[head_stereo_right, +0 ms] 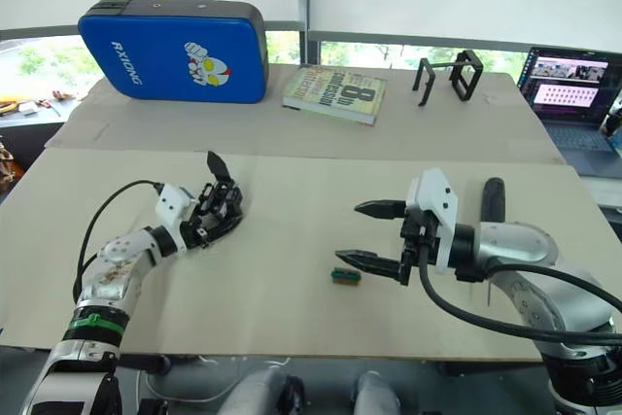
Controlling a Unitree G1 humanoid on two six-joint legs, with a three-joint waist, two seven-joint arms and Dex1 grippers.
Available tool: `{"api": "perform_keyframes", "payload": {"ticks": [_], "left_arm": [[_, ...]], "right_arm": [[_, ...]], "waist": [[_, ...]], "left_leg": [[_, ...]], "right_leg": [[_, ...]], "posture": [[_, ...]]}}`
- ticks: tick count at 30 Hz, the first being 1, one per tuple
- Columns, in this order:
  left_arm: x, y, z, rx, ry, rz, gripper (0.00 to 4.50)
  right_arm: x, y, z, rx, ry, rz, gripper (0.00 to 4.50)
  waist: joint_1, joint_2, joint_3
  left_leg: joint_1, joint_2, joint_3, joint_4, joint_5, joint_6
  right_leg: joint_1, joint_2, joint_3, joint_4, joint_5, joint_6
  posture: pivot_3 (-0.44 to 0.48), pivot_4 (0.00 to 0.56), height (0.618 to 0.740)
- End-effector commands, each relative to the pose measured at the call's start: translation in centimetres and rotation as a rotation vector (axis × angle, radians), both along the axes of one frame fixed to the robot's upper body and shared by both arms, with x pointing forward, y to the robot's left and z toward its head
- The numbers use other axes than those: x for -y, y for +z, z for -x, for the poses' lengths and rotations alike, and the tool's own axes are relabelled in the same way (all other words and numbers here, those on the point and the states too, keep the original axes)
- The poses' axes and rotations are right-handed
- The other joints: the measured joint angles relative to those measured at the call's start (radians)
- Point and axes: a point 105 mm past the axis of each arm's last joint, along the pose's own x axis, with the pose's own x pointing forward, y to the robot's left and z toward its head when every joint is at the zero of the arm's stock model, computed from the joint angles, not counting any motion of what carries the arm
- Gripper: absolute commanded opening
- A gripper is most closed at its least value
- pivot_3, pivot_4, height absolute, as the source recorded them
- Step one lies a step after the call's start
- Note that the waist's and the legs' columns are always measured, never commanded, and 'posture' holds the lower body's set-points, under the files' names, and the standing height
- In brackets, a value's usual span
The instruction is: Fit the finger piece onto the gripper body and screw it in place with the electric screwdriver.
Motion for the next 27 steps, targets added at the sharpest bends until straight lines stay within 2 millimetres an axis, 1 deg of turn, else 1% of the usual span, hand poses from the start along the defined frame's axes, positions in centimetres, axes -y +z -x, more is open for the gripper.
{"api": "perform_keyframes", "payload": {"ticks": [1,3,6,9,11,13,15,18,20,24,27], "left_arm": [[1.3,0.6,0.8,0.053,-0.049,-0.015,2.33],[2.8,1.4,0.9,0.095,-0.034,-0.012,2.33],[6.3,3.0,1.5,0.128,-0.039,0.063,2.33],[10.7,4.1,1.7,0.137,-0.051,0.107,2.33],[14.0,4.3,1.5,0.111,-0.026,0.121,2.33],[16.2,4.3,1.4,0.098,-0.003,0.116,2.33],[17.3,4.2,1.0,0.091,0.038,0.117,2.33],[18.1,3.7,0.4,0.069,0.092,0.111,2.33],[19.3,3.2,0.0,0.065,0.114,0.114,2.33],[20.6,2.4,-0.5,0.056,0.129,0.109,2.33],[21.3,1.4,-0.3,0.041,0.11,0.1,2.33]], "right_arm": [[0.1,0.9,0.6,0.049,-0.007,-0.008,4.5],[0.4,0.8,0.7,0.051,-0.022,-0.006,4.5],[0.7,0.7,0.9,0.059,-0.047,-0.001,4.5],[0.8,0.5,1.1,0.06,-0.071,0.0,4.5],[1.1,0.3,1.0,0.059,-0.113,-0.004,4.5],[1.3,0.1,1.0,0.061,-0.146,-0.006,4.5],[1.5,0.1,0.9,0.063,-0.167,-0.006,4.5],[1.5,-0.1,1.0,0.065,-0.182,0.004,4.5],[1.7,-0.2,0.9,0.058,-0.199,0.001,4.5],[1.7,-0.4,0.8,0.057,-0.208,0.004,4.5],[1.7,-0.4,0.7,0.061,-0.217,0.005,4.5]], "waist": [[-0.001,0.0,0.0],[-0.003,0.0,0.0],[0.006,0.0,0.0],[0.014,-0.001,0.001],[0.016,-0.001,0.001],[0.017,-0.001,0.001],[0.012,-0.001,0.001],[0.004,-0.001,0.001],[0.004,-0.001,0.001],[0.013,-0.001,0.001],[0.02,-0.001,0.001]], "left_leg": [[0.0,0.0,0.0,0.0,0.0,0.0],[0.0,0.0,0.0,0.0,0.0,0.0],[-0.001,-0.001,0.0,0.001,0.0,0.0],[-0.003,-0.002,-0.001,0.002,0.0,0.001],[-0.005,-0.002,-0.001,0.003,0.0,0.001],[-0.005,-0.002,-0.002,0.003,0.001,0.004],[-0.006,-0.002,-0.002,0.004,0.005,0.009],[-0.006,0.0,-0.001,0.003,0.005,0.01],[-0.005,0.002,-0.001,0.003,0.005,0.01],[-0.006,0.001,-0.002,0.003,0.005,0.011],[-0.007,-0.001,-0.002,0.004,0.003,0.013]], "right_leg": [[0.0,0.0,0.0,0.0,0.0,0.0],[0.0,-0.001,0.0,-0.001,0.0,0.0],[0.0,-0.002,0.0,-0.001,0.0,0.002],[0.0,-0.002,0.0,-0.001,0.001,0.003],[0.0,-0.002,0.0,-0.001,0.001,0.003],[0.0,-0.001,-0.001,-0.001,0.002,0.003],[0.0,-0.001,-0.001,-0.001,0.002,0.004],[-0.001,0.001,0.0,-0.001,0.001,0.003],[-0.002,0.001,0.0,0.0,0.001,0.002],[-0.002,0.0,-0.001,0.0,0.001,0.002],[-0.002,-0.002,-0.001,-0.001,0.001,0.003]], "posture": [[0.0,0.15,0.74],[0.0,0.15,0.74],[0.0,0.15,0.74],[0.0,0.15,0.74],[0.0,0.15,0.74],[0.0,0.15,0.74],[0.0,0.15,0.74],[0.0,0.15,0.74],[0.0,0.15,0.74],[0.0,0.15,0.74],[0.0,0.15,0.74]]}}
